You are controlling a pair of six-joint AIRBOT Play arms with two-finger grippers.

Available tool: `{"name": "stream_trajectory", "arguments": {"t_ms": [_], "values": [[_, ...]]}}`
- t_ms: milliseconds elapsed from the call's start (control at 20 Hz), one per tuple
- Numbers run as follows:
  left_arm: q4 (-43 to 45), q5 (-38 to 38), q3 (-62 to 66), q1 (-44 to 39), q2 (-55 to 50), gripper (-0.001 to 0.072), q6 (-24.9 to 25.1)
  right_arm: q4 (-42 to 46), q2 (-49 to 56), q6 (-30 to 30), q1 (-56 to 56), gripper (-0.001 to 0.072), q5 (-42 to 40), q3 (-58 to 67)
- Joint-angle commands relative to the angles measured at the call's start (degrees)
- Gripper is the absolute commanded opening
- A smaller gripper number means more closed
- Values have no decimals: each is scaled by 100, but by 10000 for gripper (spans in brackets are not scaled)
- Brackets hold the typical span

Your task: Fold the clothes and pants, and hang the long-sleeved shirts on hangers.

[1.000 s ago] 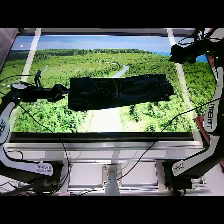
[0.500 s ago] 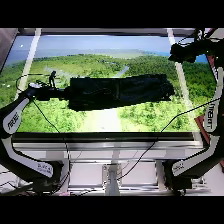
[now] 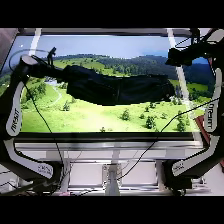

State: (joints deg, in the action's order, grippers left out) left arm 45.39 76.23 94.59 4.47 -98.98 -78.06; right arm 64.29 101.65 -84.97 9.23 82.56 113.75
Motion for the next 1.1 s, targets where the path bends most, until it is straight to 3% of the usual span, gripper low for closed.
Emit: {"name": "stream_trajectory", "arguments": {"t_ms": [0,250,550,850,1050], "values": [[715,1587,1598,-90,46,25,-1204,-551,13,306,-13,44,131,-398],[472,1731,2347,-407,267,25,-1368,-850,22,509,-529,44,-168,-813],[555,1596,2341,-970,275,26,-1303,-522,396,59,-2273,42,-1714,-1346],[555,1117,2284,-1158,275,27,-1305,-1539,1303,-319,-3928,40,-2929,-1346],[560,903,1982,-1316,260,27,-1303,-2214,1722,-614,-4439,41,-3696,-1346]]}}
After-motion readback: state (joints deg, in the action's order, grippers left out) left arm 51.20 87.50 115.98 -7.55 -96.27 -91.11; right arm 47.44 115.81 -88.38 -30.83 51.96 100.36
